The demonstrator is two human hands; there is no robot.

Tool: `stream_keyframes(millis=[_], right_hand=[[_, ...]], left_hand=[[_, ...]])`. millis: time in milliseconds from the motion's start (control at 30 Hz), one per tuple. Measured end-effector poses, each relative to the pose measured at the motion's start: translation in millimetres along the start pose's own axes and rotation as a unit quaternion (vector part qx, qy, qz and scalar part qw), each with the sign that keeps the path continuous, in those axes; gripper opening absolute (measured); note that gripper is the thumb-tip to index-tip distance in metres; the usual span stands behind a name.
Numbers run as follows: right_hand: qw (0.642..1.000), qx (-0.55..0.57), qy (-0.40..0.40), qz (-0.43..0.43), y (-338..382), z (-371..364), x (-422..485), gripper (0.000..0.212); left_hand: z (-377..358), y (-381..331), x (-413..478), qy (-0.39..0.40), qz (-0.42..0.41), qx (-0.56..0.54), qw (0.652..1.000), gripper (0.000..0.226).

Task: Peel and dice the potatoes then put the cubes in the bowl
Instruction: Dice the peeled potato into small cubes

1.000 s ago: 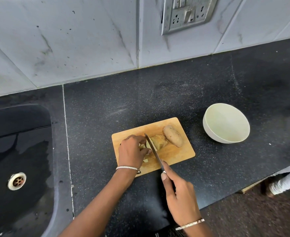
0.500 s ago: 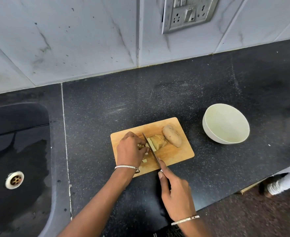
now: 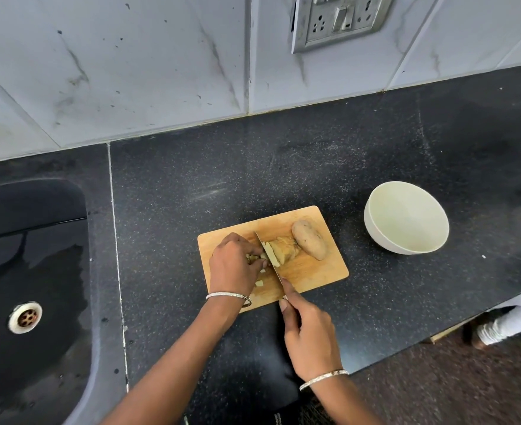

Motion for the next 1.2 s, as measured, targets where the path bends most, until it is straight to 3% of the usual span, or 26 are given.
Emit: stream_keyframes(millis=[100, 167, 367, 533, 833, 1200], right_hand=[[0.987, 0.145, 0.026, -0.056, -14.5, -5.5, 5.8, 0.034], [0.98, 0.183, 0.031, -0.072, -21.2, -5.5, 7.8, 0.033], [0.996, 0.091, 0.014, -0.007, -16.1, 11.9, -11.9, 0.039], [0.996, 0.037, -0.05, 0.059, -16.1, 32.7, -9.8, 0.039], [0.996, -0.056, -0.04, 0.061, -9.0, 33.1, 1.1, 0.041], [0.996, 0.056, -0.036, 0.059, -14.7, 19.9, -7.1, 0.04]], left_hand=[[-1.6, 0.4, 1.4, 0.005, -0.001, 0.003, 1.0, 0.022], [-2.1, 1.0, 1.3, 0.005, -0.004, 0.004, 1.0, 0.021], [-2.3, 2.5, 1.3, 0.008, -0.001, 0.008, 1.0, 0.019], [5.0, 4.2, 1.4, -0.002, 0.012, -0.009, 1.0, 0.015], [14.4, 1.7, 0.3, -0.023, 0.006, -0.025, 0.999, 0.01], [17.7, 4.3, 7.3, -0.042, -0.001, -0.04, 0.998, 0.02]])
Point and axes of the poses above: each hand's wrist, its own x-axis towards the middle knuckle, its own z-axis out of the back of the hand, y = z × x, the point moved 7 cm from there along x, towards the middle knuckle, and after that the axes turned 11 degrees about -y, right-handed, at the moved point
